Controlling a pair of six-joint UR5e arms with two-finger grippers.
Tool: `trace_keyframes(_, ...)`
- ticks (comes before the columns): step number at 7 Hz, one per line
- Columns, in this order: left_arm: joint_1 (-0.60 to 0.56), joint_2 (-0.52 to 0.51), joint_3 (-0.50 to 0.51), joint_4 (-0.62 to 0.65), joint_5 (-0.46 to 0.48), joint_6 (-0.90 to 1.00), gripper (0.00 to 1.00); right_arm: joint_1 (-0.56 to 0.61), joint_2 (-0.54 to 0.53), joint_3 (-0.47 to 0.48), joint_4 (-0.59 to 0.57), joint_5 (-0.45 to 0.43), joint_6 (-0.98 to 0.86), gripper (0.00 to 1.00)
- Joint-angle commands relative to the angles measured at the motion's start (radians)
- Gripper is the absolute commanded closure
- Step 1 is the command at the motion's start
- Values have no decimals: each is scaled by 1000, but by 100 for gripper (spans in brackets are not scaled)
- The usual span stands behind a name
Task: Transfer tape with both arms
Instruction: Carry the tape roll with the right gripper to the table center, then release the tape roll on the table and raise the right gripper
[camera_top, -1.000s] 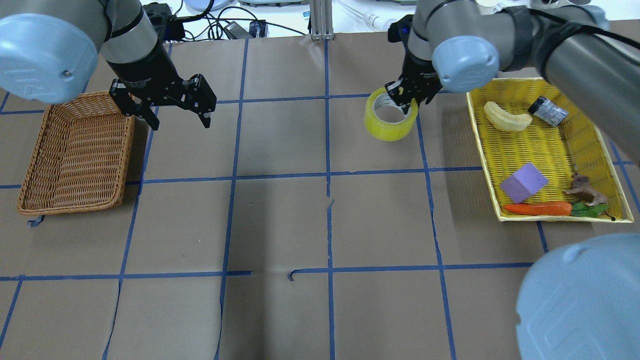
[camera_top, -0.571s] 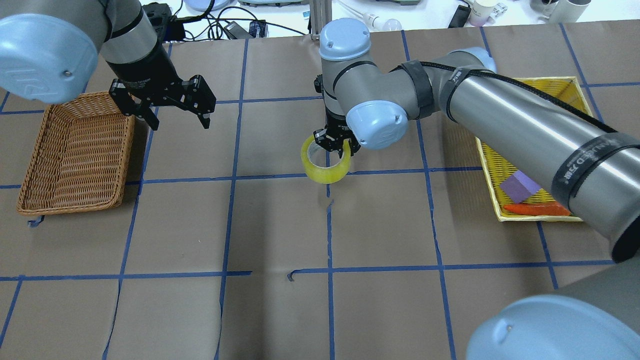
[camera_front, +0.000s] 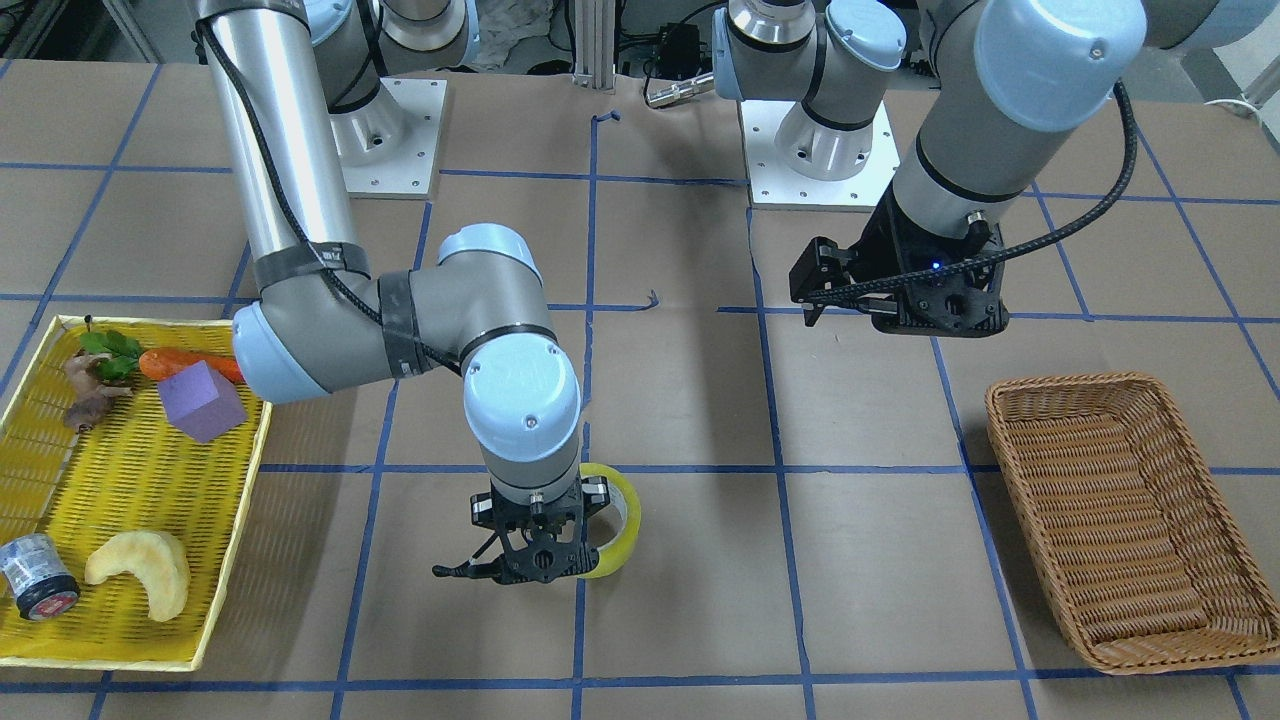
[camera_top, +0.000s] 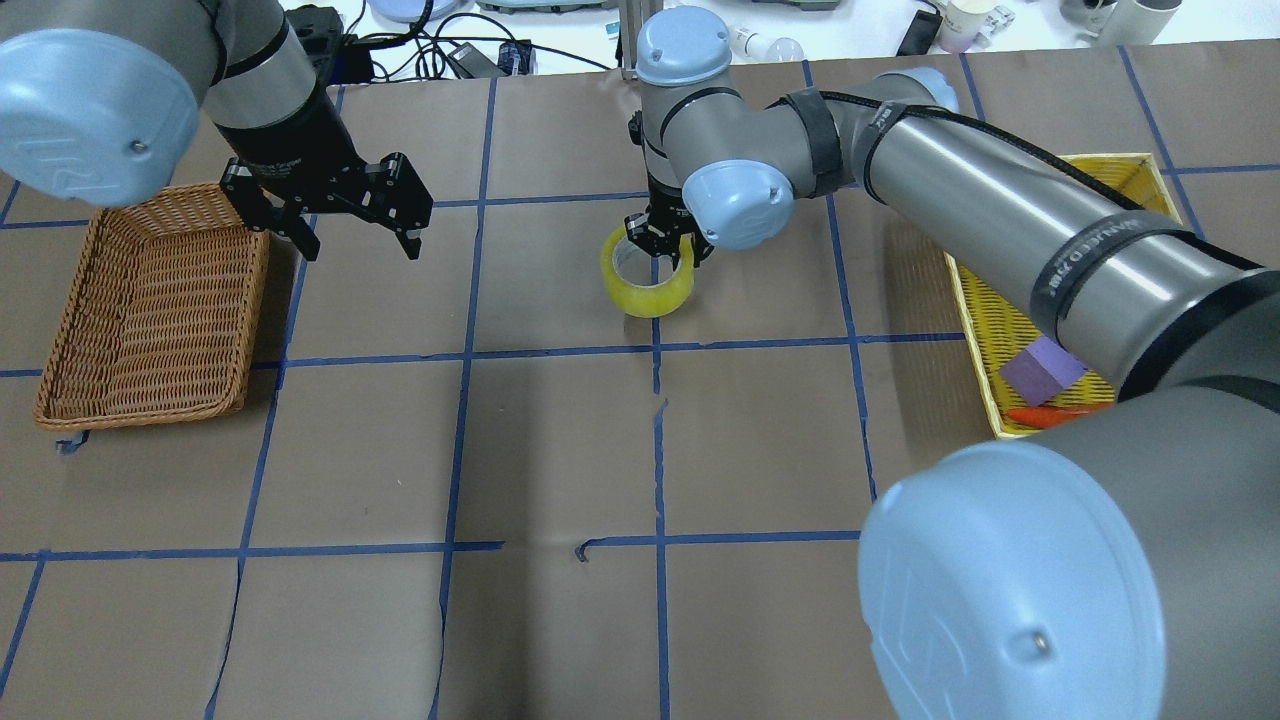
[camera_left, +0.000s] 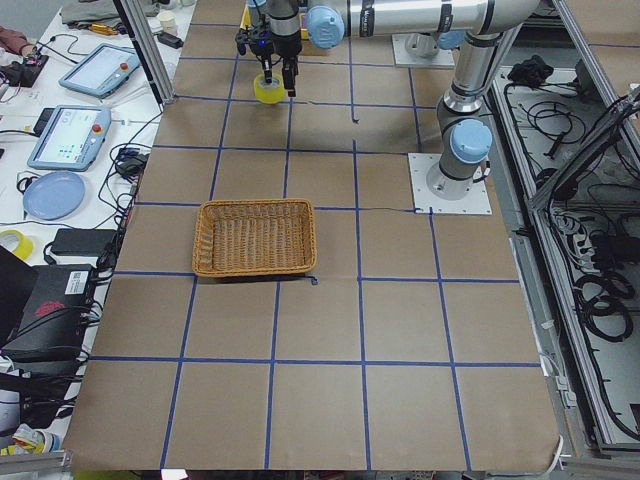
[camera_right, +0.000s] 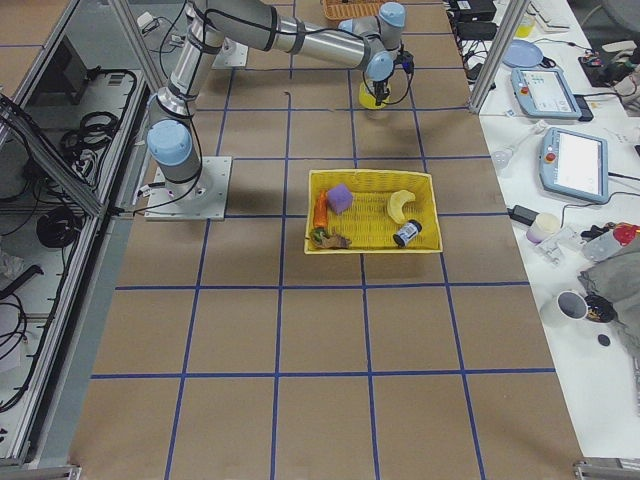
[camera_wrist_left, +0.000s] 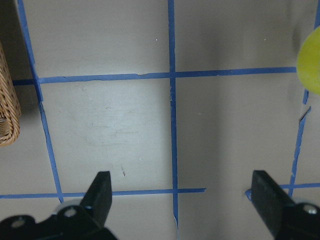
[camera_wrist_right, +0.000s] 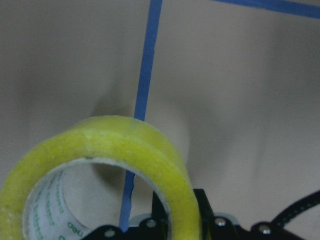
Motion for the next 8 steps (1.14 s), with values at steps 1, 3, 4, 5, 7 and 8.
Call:
trace_keyframes(1,0,-2,0,0,-1,0,0,-25,63,-53,0,2,14,100)
trace_keyframes(3,0,-2,-3,0,1,0,0,-31,80,-53,0,-8,19,71)
trace_keyframes(4,0,-2,-3,0,1,0,0,-31,83,-53,1,-6,23,33)
trace_keyframes(5,0,-2,-3,1,2,0,0,-31,81,-60,1,2,26,15)
trace_keyframes(7,0,3,-2,5,1,0,0,-32,39,-83,6,2,26,0)
trace_keyframes(8,0,4,0,9,1,0,0,-34,-26,-71,33,2,16,0)
